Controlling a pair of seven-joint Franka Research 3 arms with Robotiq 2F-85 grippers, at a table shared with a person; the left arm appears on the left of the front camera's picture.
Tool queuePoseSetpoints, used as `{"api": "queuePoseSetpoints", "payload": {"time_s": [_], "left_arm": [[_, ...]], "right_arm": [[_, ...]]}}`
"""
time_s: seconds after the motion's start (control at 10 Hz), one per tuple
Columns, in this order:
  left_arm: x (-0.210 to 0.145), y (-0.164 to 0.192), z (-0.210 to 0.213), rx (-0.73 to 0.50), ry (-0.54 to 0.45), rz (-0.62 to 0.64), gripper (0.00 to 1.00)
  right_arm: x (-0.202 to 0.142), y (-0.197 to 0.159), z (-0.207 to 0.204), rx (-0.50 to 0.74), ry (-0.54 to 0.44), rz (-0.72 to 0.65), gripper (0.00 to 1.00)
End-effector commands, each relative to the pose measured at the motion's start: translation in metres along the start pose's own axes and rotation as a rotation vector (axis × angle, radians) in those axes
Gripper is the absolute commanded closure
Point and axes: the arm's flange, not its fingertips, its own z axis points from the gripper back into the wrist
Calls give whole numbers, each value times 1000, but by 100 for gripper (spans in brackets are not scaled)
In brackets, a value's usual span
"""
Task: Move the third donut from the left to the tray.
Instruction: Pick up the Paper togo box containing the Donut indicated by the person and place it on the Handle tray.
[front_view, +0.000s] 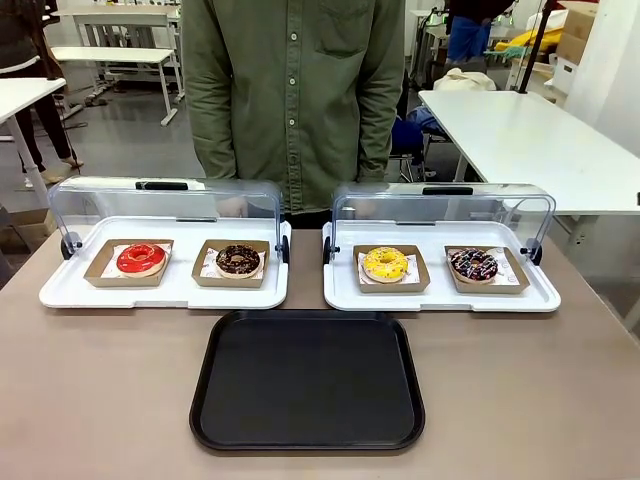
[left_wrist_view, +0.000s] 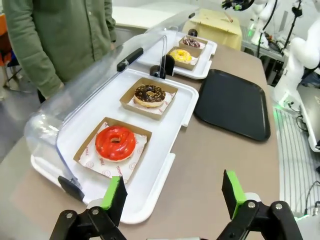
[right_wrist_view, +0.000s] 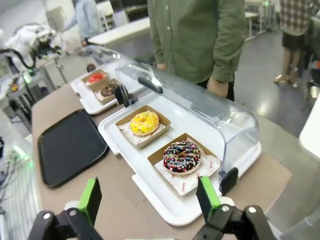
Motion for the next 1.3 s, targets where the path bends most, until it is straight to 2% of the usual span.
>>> {"api": "queuePoseSetpoints", "payload": {"time_s": [0.0,1.2], "left_arm": [[-3,-8,-5,21,-25,-21,0],[0,-3,-2,-2,-4,1,0]], "right_arm": [[8,1,2,-12,-18,19,0],[2,1,2,-5,-2,-2,0]]}}
